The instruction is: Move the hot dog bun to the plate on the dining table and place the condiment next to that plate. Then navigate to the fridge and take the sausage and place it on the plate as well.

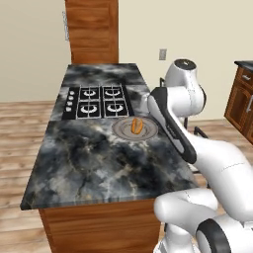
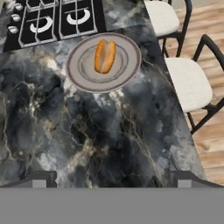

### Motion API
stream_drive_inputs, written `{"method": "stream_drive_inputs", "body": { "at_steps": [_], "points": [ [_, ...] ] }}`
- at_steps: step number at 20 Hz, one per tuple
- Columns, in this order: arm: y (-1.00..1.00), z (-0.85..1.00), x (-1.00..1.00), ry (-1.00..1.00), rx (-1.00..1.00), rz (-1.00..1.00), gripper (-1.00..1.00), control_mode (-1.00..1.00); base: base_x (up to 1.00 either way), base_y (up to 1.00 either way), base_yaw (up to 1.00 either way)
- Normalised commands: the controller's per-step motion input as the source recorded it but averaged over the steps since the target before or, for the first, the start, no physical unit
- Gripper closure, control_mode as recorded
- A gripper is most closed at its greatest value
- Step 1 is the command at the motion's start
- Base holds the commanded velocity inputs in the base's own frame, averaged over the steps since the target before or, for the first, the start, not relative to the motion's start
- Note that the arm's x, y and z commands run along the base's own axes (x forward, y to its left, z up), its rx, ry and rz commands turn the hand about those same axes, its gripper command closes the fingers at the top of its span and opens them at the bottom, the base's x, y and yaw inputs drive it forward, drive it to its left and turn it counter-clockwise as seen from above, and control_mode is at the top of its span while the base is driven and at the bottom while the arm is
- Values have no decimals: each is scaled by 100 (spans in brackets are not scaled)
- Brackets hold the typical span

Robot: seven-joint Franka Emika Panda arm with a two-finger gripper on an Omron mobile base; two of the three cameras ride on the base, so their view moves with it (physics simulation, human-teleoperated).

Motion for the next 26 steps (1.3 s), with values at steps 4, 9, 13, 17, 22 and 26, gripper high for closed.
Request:
{"method": "stream_drive_inputs", "body": {
  "at_steps": [4, 9, 13, 17, 22, 26],
  "points": [
    [-7, 26, -38, -2, 0, 0, -100, -100, 0, 0, 0],
    [-15, 10, -27, -1, 0, 0, -100, -100, 0, 0, 0],
    [-2, 0, -52, -4, 0, 0, -100, 100, -25, -4, 0],
    [0, 0, 0, 0, 0, 0, -100, 100, -100, -32, 14],
    [0, 0, 0, 0, 0, 0, -100, 100, -86, -18, 69],
    [0, 0, 0, 0, 0, 0, -100, 100, -47, -2, 97]
  ]
}}
